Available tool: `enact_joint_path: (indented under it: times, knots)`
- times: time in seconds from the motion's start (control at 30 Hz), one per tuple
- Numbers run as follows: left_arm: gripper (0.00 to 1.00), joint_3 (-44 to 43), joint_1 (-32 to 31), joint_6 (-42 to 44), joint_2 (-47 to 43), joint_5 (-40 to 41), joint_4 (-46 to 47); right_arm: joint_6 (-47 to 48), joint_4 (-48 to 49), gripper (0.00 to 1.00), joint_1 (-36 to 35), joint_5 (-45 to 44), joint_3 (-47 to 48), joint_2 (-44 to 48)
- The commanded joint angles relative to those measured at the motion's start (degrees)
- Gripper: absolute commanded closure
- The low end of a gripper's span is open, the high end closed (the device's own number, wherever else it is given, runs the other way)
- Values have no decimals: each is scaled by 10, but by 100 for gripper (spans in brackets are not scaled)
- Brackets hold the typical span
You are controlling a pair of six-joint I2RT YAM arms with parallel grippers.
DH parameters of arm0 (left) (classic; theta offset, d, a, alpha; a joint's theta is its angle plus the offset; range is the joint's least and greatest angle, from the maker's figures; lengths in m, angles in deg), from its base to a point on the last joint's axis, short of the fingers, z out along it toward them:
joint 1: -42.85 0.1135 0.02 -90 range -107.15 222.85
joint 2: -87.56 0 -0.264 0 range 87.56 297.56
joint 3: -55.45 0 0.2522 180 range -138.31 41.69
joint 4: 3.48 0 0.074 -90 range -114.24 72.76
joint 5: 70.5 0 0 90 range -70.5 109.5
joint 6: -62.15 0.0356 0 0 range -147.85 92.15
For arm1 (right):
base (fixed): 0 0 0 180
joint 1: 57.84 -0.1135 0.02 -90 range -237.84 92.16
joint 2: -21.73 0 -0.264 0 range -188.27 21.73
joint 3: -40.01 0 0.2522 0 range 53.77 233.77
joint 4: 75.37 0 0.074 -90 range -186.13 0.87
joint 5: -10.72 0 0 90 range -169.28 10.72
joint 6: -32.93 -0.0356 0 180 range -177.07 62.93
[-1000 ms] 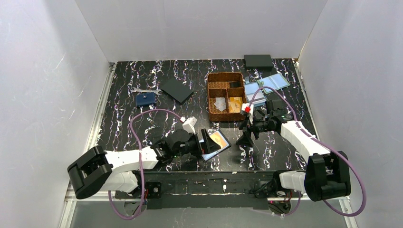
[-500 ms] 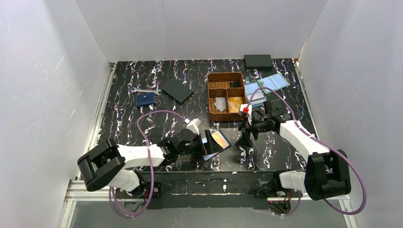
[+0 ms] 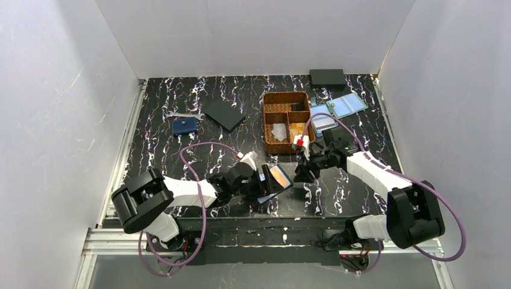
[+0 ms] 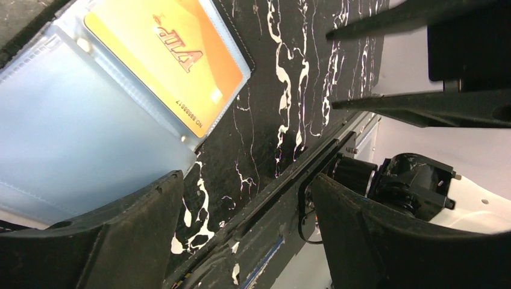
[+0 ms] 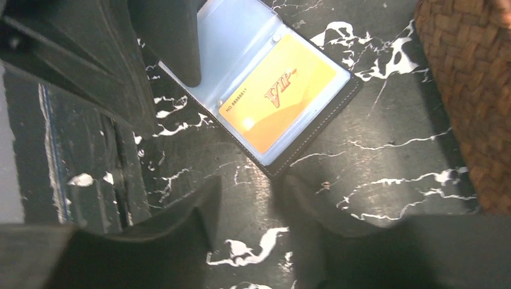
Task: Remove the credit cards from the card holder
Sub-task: Remove the credit card from the card holder.
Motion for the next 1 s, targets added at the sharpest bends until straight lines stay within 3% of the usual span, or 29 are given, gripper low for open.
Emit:
enact_joint_path:
  times: [0.0,0.1,0.2,0.57,0.97]
  knots:
    - [25,-7,2,-9,-1,41,2,-60,68,58,-29,-36,13,-19]
    - [25,-4,3,-8,-1,75,2,-98,86,70,-39,-46,23,-37]
    - [27,-10,3,-5,4,83,2,-140,99,74,-41,-41,33,-57]
    - [38,-13,6,-25,2,132,3,-330,217,72,-40,-8,7,-95]
    - [39,-16,8,-60,19,156,3,-489,304,66,-40,-39,-19,-120]
